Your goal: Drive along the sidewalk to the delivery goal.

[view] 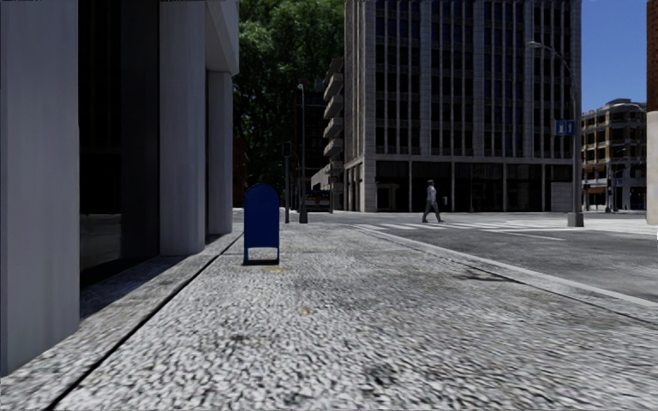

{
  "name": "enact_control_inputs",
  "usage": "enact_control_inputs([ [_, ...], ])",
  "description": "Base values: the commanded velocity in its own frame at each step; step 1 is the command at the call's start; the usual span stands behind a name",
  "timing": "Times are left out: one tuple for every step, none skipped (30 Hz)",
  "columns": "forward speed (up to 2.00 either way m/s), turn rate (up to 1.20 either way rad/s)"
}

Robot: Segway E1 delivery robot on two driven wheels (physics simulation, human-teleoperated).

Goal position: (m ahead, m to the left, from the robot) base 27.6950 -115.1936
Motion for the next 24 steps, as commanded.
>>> enact_control_inputs([
  [2.00,-0.20],
  [2.00,-0.09],
  [2.00,-0.09],
  [2.00,-0.06],
  [2.00,-0.05],
  [2.00,-0.05],
  [2.00,-0.02],
  [2.00,-0.02],
  [2.00,0.00],
  [2.00,0.00],
  [2.00,0.00],
  [2.00,0.00],
  [2.00,0.00],
  [2.00,0.00],
  [2.00,0.00],
  [2.00,0.00],
  [2.00,0.00],
  [2.00,0.00],
  [2.00,0.00],
  [2.00,0.00],
  [2.00,0.00],
  [2.00,0.00],
  [2.00,0.00],
  [2.00,0.00],
])
